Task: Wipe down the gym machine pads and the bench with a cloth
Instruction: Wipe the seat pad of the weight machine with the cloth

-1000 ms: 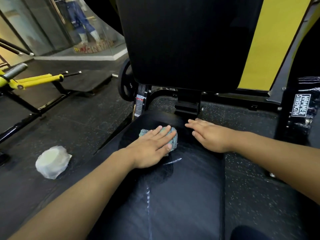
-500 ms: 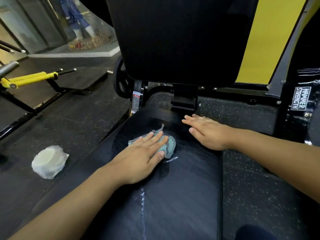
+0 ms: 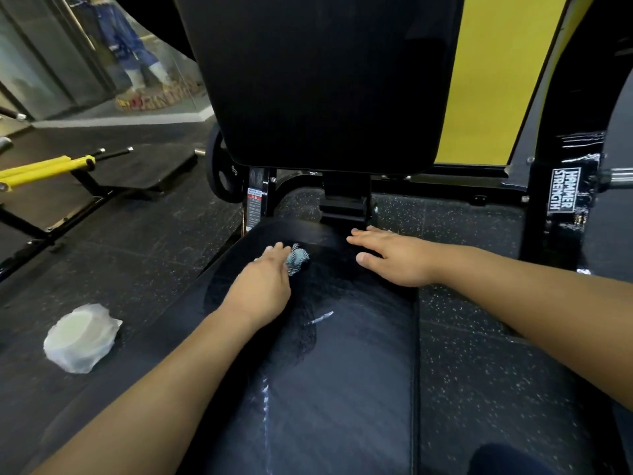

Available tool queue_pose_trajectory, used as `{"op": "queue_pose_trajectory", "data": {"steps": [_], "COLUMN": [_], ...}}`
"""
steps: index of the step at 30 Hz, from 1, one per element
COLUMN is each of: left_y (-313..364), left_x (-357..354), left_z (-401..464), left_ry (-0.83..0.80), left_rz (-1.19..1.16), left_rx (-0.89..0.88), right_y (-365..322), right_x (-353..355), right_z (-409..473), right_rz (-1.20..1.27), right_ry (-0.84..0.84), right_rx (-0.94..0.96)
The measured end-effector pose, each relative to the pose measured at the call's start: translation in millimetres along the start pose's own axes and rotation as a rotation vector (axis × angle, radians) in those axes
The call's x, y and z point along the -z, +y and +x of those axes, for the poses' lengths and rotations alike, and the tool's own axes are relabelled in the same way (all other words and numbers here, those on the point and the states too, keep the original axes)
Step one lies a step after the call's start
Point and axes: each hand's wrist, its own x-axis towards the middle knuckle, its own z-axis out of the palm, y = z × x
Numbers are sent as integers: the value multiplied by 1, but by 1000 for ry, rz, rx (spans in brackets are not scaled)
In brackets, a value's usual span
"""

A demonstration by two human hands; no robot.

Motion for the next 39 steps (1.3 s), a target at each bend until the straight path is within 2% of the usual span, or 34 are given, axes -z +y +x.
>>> {"op": "queue_pose_trajectory", "data": {"steps": [4,8,10,12,13,15,16,18,19,22,24,27,29,32,36,39], "left_y": [11,31,30,31,32,34,36,35,35,45,56,48,23,-4,30,81], "left_x": [5,6,10,21,26,31,33,31,30,12,1,4,21,43,26,2], "left_z": [-27,-59,-63,-65,-65,-65,-65,-67,-68,-70,-65,-47,-34,-27,-30,-51], "left_ry": [-79,-245,-151,-23,-10,-118,-191,-214,-202,-105,-107,-115,-120,-107,-72,42], "left_rz": [-76,-78,68,313,353,214,39,-223,-204,237,371,536,623,645,497,404], "left_rx": [-227,-480,-517,-493,-470,-395,-323,-213,-203,-324,-311,-217,-81,81,-55,-358], "right_y": [-1,-1,0,2,2,1,1,0,0,0,1,2,1,1,3,1], "right_x": [-4,-6,-6,-7,-7,-7,-6,-6,-6,-5,-4,-3,-3,-3,-4,-3], "right_z": [1,1,2,3,4,4,4,4,4,4,3,1,2,3,4,7], "right_rz": [-36,-56,-60,-60,-59,-66,-67,-63,-63,-57,-55,-46,-45,-43,-45,-57], "right_ry": [7,25,22,18,16,11,9,6,3,-5,-9,-20,-30,-26,-21,-27], "right_rx": [10,10,13,13,13,17,19,21,21,18,16,18,21,23,17,4]}}
